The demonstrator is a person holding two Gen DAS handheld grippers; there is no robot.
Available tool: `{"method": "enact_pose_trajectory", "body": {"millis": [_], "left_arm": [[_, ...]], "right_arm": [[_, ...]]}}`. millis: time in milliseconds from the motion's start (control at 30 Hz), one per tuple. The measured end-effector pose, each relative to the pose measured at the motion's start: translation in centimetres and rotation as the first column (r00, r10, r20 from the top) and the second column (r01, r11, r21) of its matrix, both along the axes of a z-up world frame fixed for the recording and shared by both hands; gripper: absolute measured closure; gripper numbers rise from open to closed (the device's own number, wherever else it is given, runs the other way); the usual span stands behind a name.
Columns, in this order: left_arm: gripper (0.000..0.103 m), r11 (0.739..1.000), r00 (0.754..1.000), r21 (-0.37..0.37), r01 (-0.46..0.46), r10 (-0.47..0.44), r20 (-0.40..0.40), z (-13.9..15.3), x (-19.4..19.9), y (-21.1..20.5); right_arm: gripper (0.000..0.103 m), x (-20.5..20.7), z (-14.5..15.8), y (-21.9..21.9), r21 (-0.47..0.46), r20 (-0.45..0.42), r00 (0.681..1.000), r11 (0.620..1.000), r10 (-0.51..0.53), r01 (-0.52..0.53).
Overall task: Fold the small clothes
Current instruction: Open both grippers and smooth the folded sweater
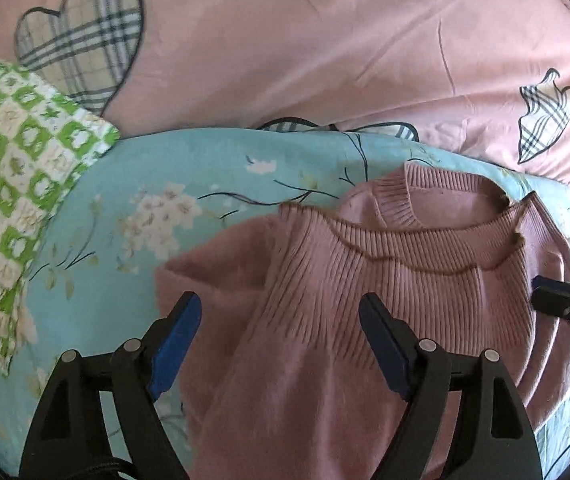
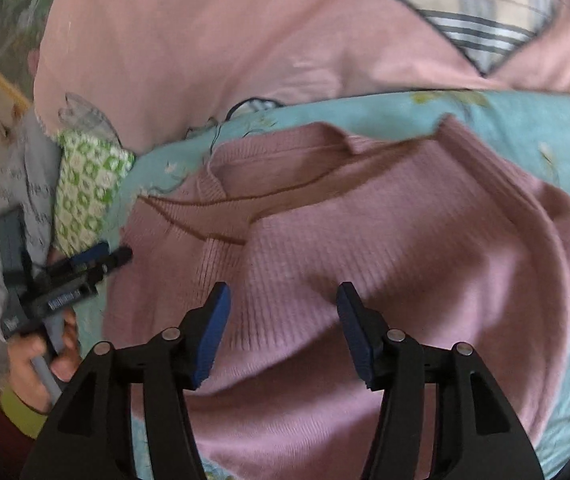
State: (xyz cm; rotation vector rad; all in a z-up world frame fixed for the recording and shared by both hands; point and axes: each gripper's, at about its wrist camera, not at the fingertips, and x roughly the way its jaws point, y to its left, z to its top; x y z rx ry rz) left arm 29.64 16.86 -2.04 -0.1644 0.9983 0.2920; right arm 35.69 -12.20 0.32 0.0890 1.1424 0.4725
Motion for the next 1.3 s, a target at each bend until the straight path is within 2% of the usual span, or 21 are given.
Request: {"method": "enact_pose_trajectory", "body": {"millis": [100,133,167,200,233,300,400,500,567,600,667,733,800,833,900,1000,1100,1200,1300], "left_arm": [[0.022,1.0,0.999,0.008,0.021,-0.02,-0.029,-1.3,1.2,0.1],[0.034,0.999,0.999,0.001,0.036,-0.036,-0.032,-1.9,1.6,0.1],[0.075,0.999,0.998,-0.004,0.048,-0.048,-0.037,-2.4,1.8,0.2],[0.092,0.995,0.996,-0.065,0.077,-0.08,-0.049,-3.1,2.1,0.5],[0.093,0.993,0.996,-0.092,0.075,-0.079,-0.04,-3.2,2.1,0.7],[0.094,0.992,0.998,-0.108,0.069,-0.067,0.016,-2.2,1.7,1.6],[0.095,0.993,0.997,-0.108,0.04,-0.033,0.068,-0.9,1.3,3.0],[0.095,0.995,0.997,-0.097,-0.004,0.011,0.074,-0.8,1.8,4.3],[0.094,0.996,0.998,-0.071,-0.046,0.05,0.045,-1.5,2.3,5.2],[0.094,0.995,0.997,-0.068,-0.072,0.073,0.015,-2.2,2.6,5.8],[0.081,0.992,0.995,-0.08,-0.101,0.101,-0.007,-2.6,2.6,6.5],[0.08,0.989,0.993,-0.091,-0.115,0.116,0.007,-1.9,1.7,6.9],[0.08,0.992,0.993,-0.068,-0.11,0.112,0.024,-0.7,0.4,6.5],[0.079,0.993,0.994,-0.054,-0.109,0.111,0.022,-0.3,-0.1,6.2],[0.079,0.992,0.995,-0.093,-0.081,0.086,0.057,1.0,-2.0,4.6],[0.074,0.975,0.995,-0.22,0.043,-0.02,0.102,1.6,-4.1,0.7],[0.068,0.961,0.989,-0.242,0.133,-0.115,0.09,0.0,-4.7,-3.5],[0.067,0.975,0.99,-0.169,0.141,-0.142,0.008,-3.4,-3.7,-5.6],[0.067,0.992,0.994,-0.079,0.103,-0.104,-0.014,-5.1,-1.9,-3.8]], "right_arm": [[0.046,0.1,-1.3,1.1,-0.056,0.013,1.0,0.998,0.024,-0.023],[0.051,0.2,-1.9,1.4,-0.082,0.015,0.999,0.996,0.03,-0.028],[0.072,0.3,-2.1,1.6,-0.096,0.019,0.999,0.995,0.032,-0.03],[0.086,0.3,-2.3,1.8,-0.107,0.023,0.999,0.994,0.035,-0.032],[0.098,0.5,-2.5,1.7,-0.103,0.017,0.999,0.994,0.037,-0.035],[0.098,0.8,-2.1,1.2,-0.043,0.018,1.0,0.999,0.02,-0.019],[0.098,1.2,-0.1,0.4,0.049,0.087,0.996,0.999,-0.019,0.014],[0.098,2.7,0.8,0.0,0.12,0.111,0.99,0.99,-0.085,0.071],[0.098,4.2,-0.2,-0.2,0.157,0.069,0.989,0.981,-0.129,0.117],[0.097,4.9,-1.3,-0.2,0.161,0.033,0.989,0.977,-0.144,0.137],[0.094,5.6,-3.2,-0.1,0.135,-0.038,0.988,0.979,-0.151,0.155],[0.094,5.7,-4.2,-0.3,0.131,-0.083,0.982,0.975,-0.168,0.177],[0.085,4.6,-3.3,-1.4,0.186,-0.072,0.98,0.963,-0.183,0.194],[0.077,3.8,-2.4,-2.1,0.201,-0.05,0.979,0.958,-0.197,0.203],[0.073,2.1,-0.8,-3.4,0.218,0.013,0.977,0.954,-0.214,0.206],[0.073,-0.9,1.0,-5.3,0.208,0.091,0.974,0.961,-0.207,0.185],[0.073,-2.7,0.6,-5.8,0.183,0.082,0.984,0.973,-0.156,0.139],[0.073,-3.2,-1.2,-5.4,0.069,0.069,0.992,0.993,-0.101,0.097],[0.078,-2.0,-3.1,-7.3,-0.066,0.066,0.978,0.977,-0.2,0.204]]}}
